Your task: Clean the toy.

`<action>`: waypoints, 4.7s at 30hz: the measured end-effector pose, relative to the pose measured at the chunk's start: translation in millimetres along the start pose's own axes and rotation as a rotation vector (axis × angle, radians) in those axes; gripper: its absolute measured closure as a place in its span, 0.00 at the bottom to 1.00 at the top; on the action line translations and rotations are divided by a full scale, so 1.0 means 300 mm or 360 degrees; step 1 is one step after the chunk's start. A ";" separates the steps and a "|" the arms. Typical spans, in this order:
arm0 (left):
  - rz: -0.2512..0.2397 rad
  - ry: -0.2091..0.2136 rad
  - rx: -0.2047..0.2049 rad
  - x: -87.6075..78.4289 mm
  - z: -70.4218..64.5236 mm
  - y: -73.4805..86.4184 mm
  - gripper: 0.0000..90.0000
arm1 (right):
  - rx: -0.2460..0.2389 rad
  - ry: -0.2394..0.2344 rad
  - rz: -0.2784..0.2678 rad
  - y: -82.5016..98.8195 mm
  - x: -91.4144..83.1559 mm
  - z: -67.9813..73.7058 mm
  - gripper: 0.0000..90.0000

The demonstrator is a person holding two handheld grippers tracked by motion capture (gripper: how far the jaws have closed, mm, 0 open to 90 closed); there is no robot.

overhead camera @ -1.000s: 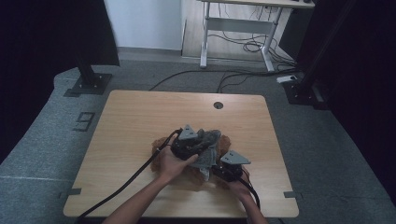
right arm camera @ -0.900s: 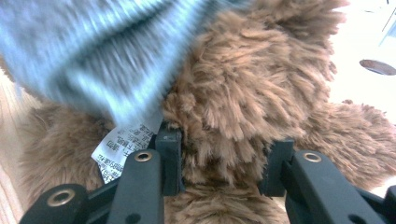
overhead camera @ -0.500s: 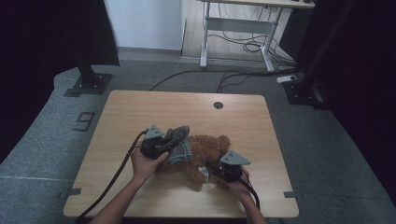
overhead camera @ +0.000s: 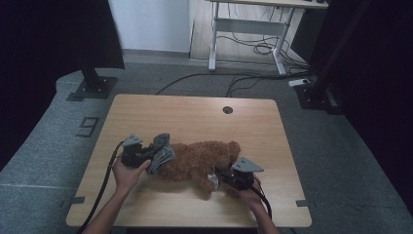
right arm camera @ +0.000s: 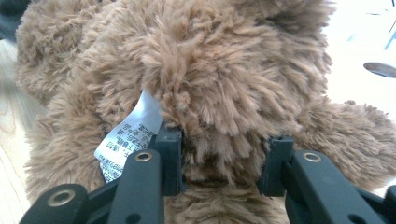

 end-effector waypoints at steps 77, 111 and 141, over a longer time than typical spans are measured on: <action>0.0004 0.0333 0.0226 0.015 -0.325 0.015 0.81 | 0.0380 -0.0431 0.0173 -0.026 0.017 0.000 0.27; 0.0052 0.0196 0.0297 0.051 -0.328 -0.009 0.82 | 0.0119 -0.0159 0.0112 -0.018 0.011 0.051 0.52; -0.0066 0.0040 0.0088 -0.076 -0.084 -0.018 0.82 | 0.0137 -0.0003 0.0106 -0.011 0.045 0.001 0.54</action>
Point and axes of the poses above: each handheld gripper's, and its own axes: x roughly forward along the jaws, y roughly out of its underside, z roughly to its left, the point moved 6 cm from there along x, roughly forward along the jaws, and after that the axes turned 11 degrees about -x, right-handed, at the moved point
